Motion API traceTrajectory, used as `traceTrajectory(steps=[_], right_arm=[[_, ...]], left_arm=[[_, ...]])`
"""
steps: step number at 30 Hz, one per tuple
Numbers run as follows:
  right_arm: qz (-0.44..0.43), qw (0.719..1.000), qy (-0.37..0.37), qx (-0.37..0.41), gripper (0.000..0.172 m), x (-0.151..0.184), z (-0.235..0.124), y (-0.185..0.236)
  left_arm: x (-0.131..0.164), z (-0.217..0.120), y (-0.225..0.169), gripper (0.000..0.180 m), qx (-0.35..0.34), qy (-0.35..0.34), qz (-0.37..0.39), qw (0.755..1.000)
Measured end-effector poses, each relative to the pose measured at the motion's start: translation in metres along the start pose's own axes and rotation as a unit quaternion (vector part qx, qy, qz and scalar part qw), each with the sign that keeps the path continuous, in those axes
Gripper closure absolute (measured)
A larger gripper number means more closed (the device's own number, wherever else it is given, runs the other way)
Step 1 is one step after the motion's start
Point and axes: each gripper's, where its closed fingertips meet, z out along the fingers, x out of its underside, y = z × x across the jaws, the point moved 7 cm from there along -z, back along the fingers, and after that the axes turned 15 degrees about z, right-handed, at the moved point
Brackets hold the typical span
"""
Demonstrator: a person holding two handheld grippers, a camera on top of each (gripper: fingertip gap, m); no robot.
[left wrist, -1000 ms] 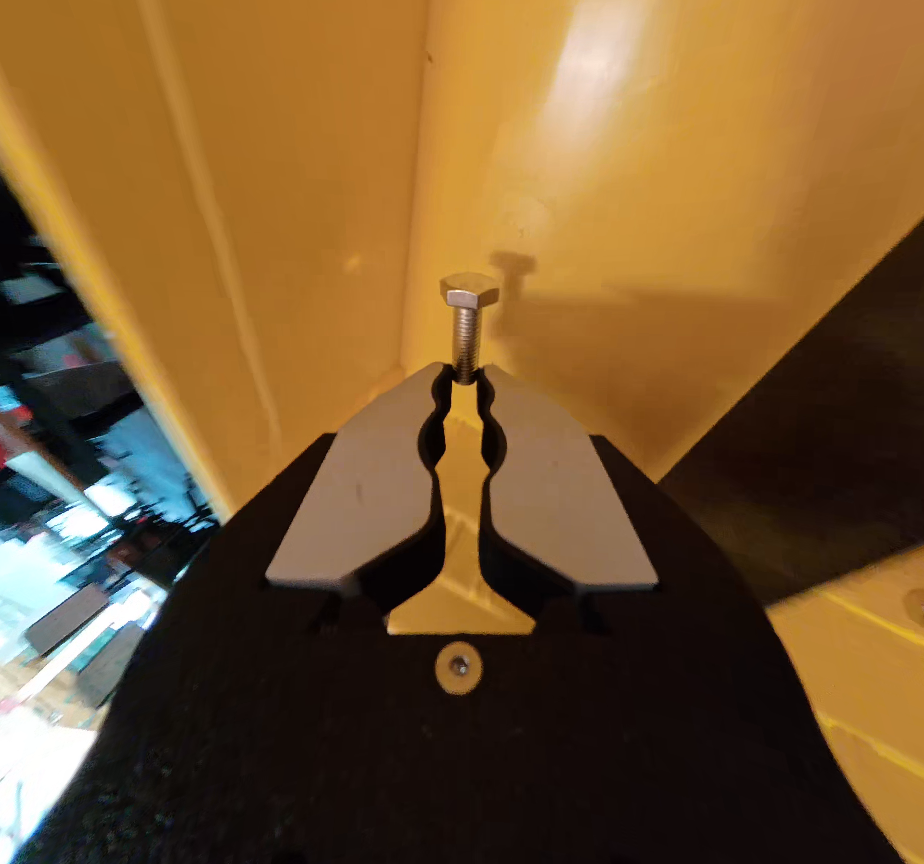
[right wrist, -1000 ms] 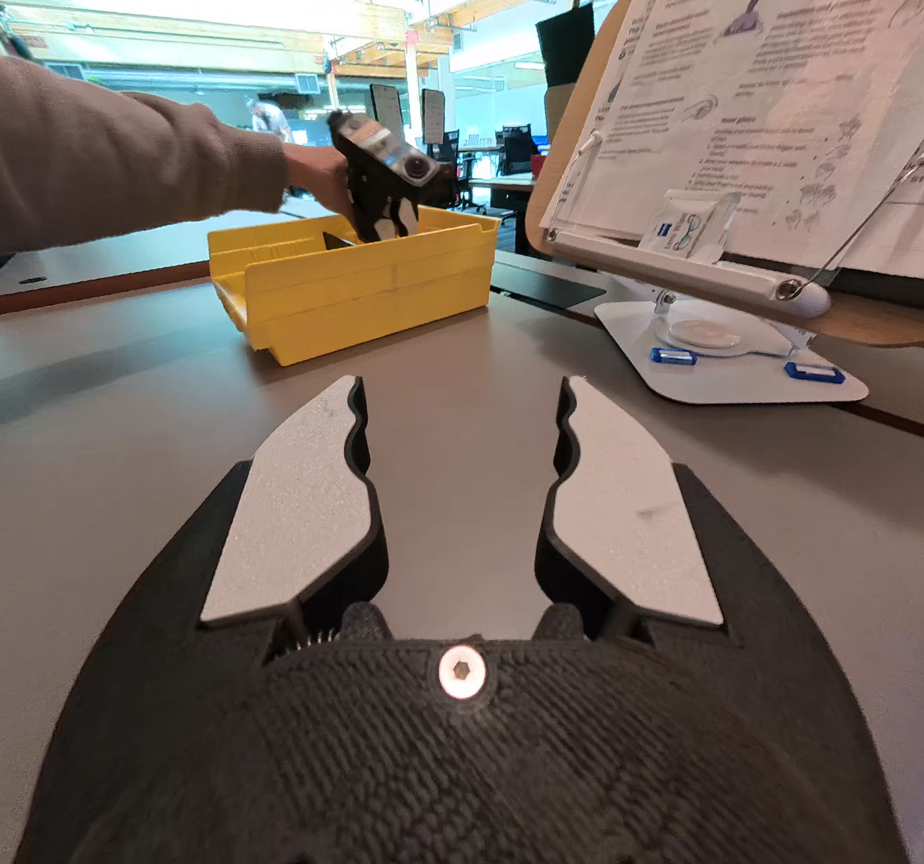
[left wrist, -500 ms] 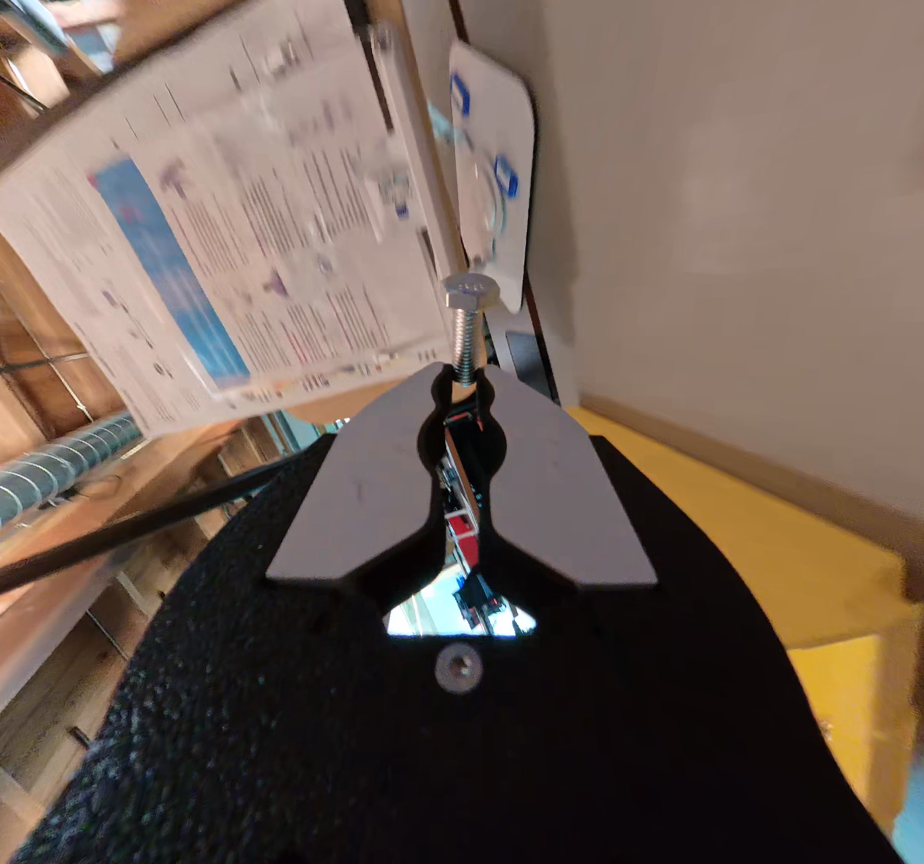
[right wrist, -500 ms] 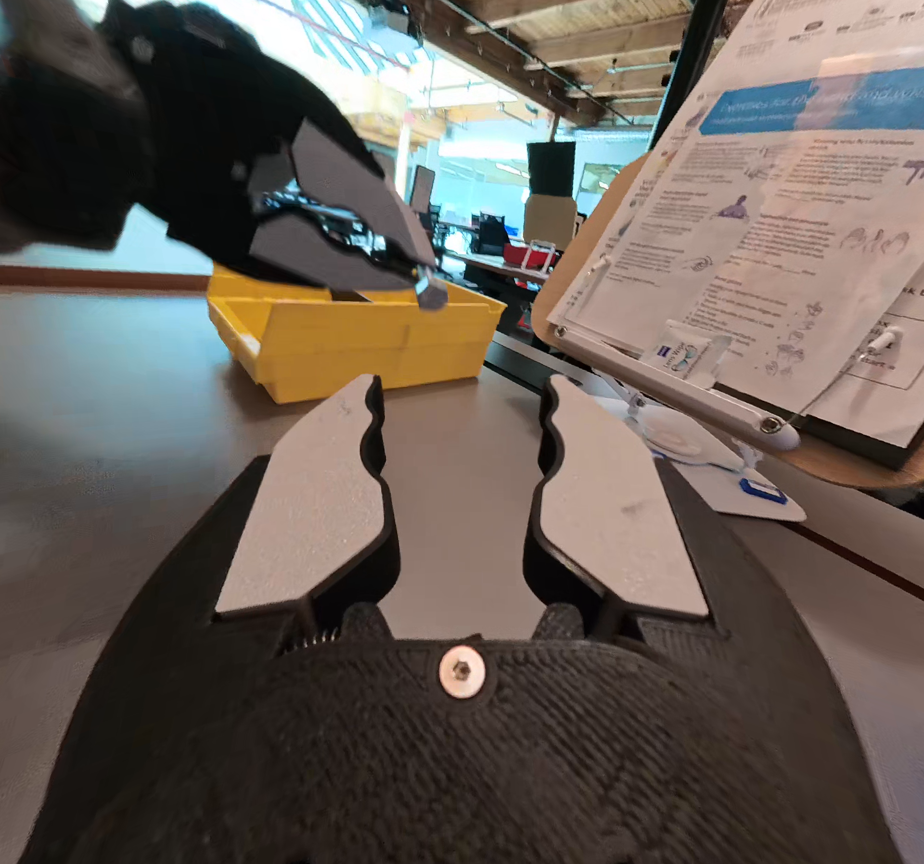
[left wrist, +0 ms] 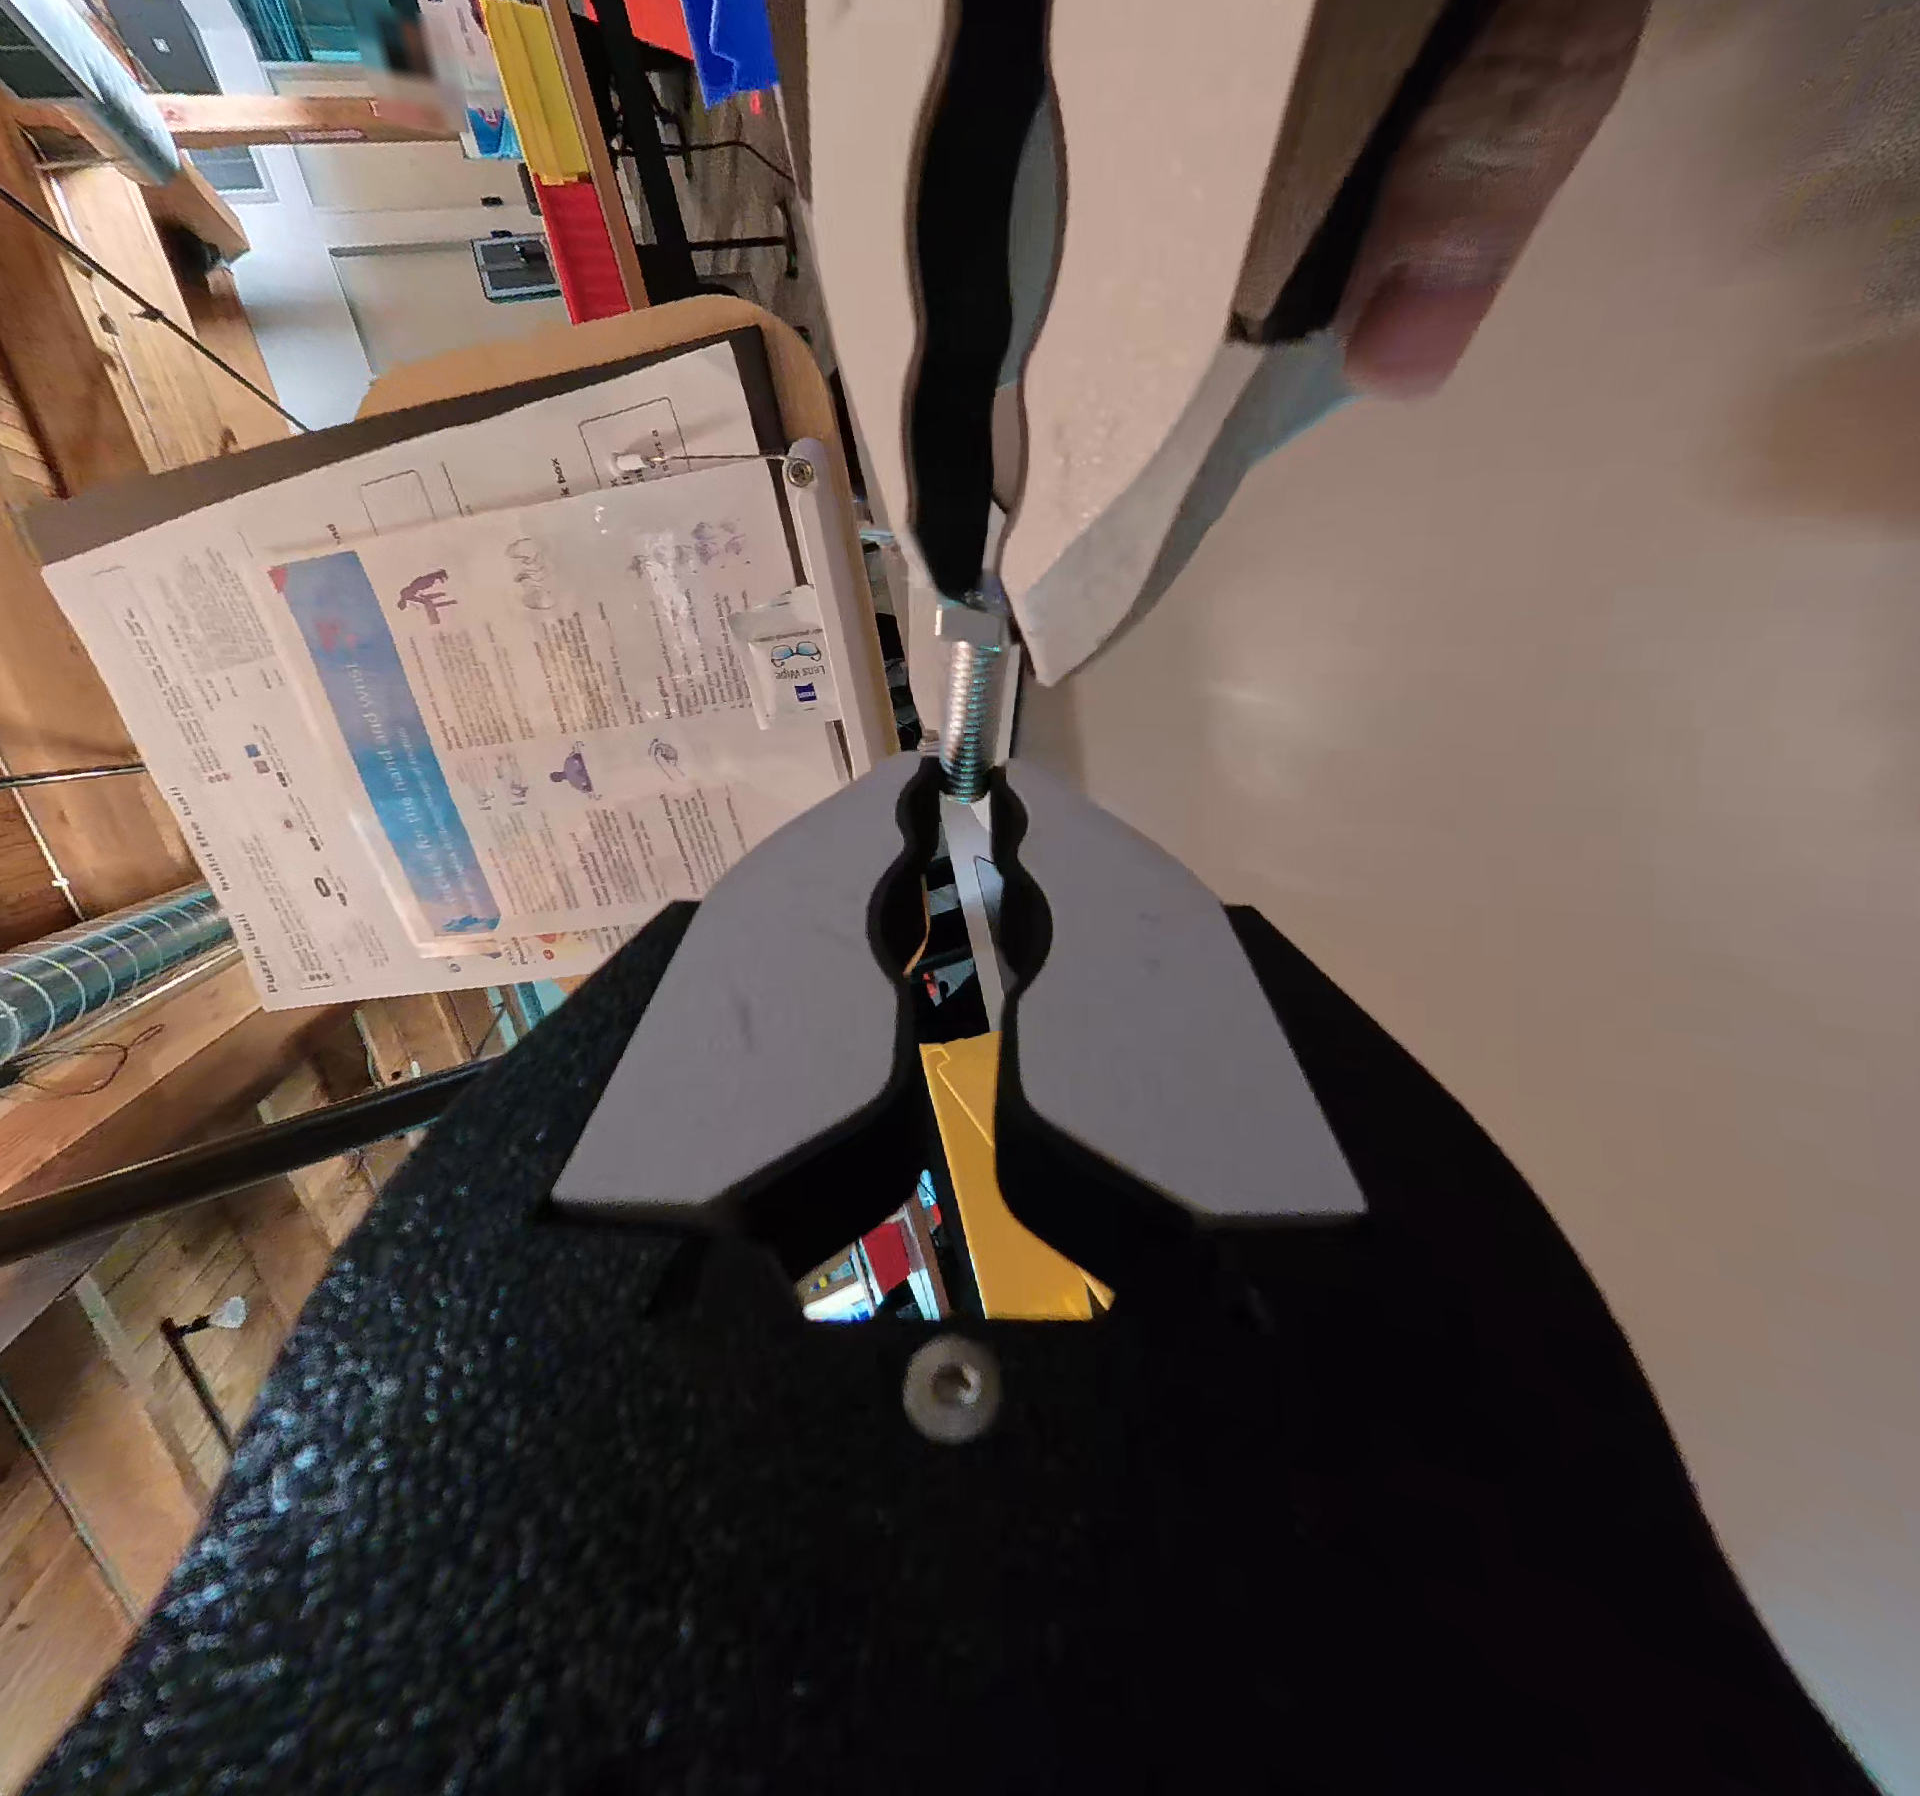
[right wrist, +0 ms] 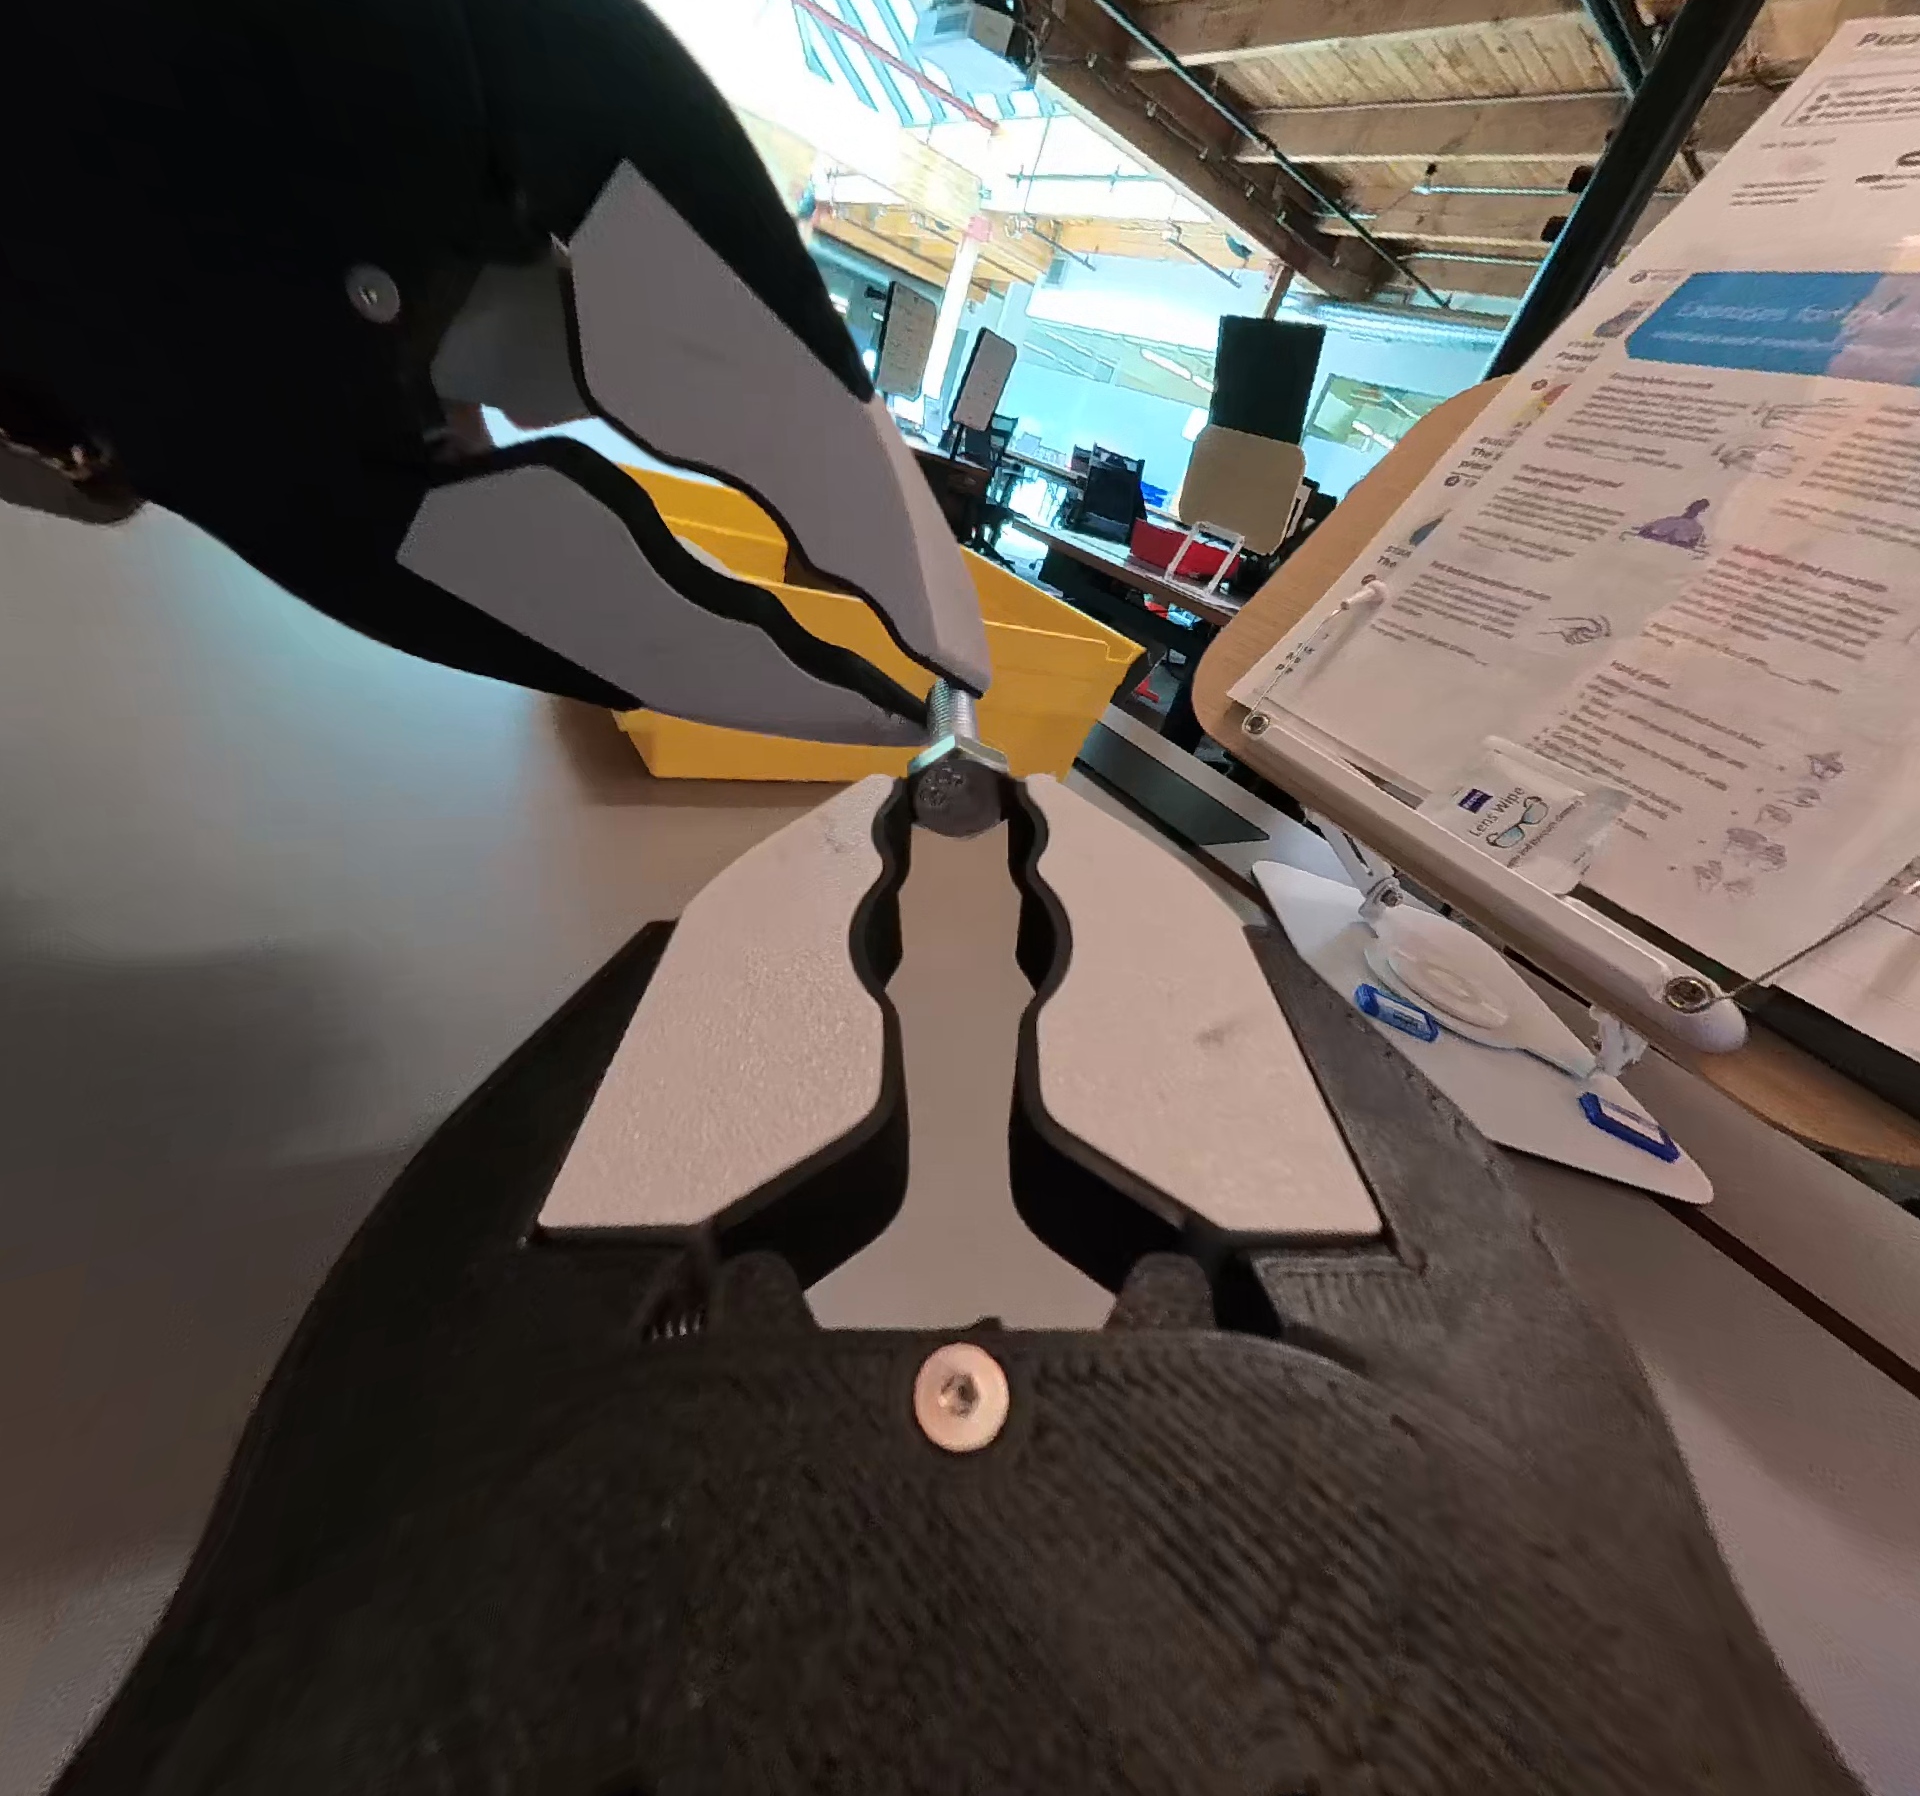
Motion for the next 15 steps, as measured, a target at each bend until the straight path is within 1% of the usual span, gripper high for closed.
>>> traceTrajectory(steps=[1,3,5,6,7,8,9,10,11,12,13,14,15], right_arm=[[-0.004,1.0,0.003,-0.002,0.154,0.0,0.0,0.001],[-0.003,1.0,0.007,-0.013,0.154,-0.002,-0.001,0.001],[0.008,1.0,0.002,-0.02,0.154,-0.004,-0.001,0.002],[0.027,0.999,-0.006,-0.026,0.155,-0.006,-0.001,0.002],[0.053,0.998,-0.016,-0.035,0.154,-0.008,-0.002,0.001],[0.086,0.995,-0.031,-0.048,0.154,-0.01,-0.003,-0.001],[0.121,0.99,-0.045,-0.064,0.155,-0.013,-0.005,-0.003],[0.154,0.983,-0.059,-0.077,0.155,-0.014,-0.007,-0.006],[0.186,0.975,-0.075,-0.094,0.155,-0.016,-0.009,-0.009],[0.214,0.966,-0.088,-0.115,0.155,-0.018,-0.011,-0.01],[0.234,0.958,-0.102,-0.13,0.155,-0.02,-0.013,-0.012],[0.246,0.953,-0.115,-0.136,0.155,-0.021,-0.015,-0.013],[0.254,0.948,-0.122,-0.147,0.155,-0.022,-0.016,-0.013]], left_arm=[[0.0,-0.001,0.0,0.172,0.001,0.001,-0.002,1.0],[0.0,-0.002,-0.002,0.172,0.002,-0.004,-0.012,1.0],[0.002,-0.004,-0.001,0.172,0.013,-0.023,-0.056,0.998],[0.005,-0.006,0.001,0.17,0.02,-0.046,-0.1,0.994],[0.008,-0.008,0.004,0.167,0.027,-0.08,-0.16,0.983],[0.012,-0.01,0.007,0.165,0.036,-0.12,-0.232,0.965],[0.017,-0.012,0.01,0.163,0.048,-0.165,-0.306,0.936],[0.021,-0.014,0.012,0.16,0.059,-0.217,-0.375,0.899],[0.024,-0.015,0.012,0.158,0.072,-0.273,-0.438,0.854],[0.026,-0.015,0.011,0.156,0.087,-0.331,-0.494,0.8],[0.027,-0.015,0.01,0.158,0.099,-0.381,-0.543,0.741],[0.029,-0.013,0.009,0.157,0.106,-0.419,-0.584,0.687],[0.03,-0.011,0.007,0.155,0.107,-0.447,-0.611,0.644]])
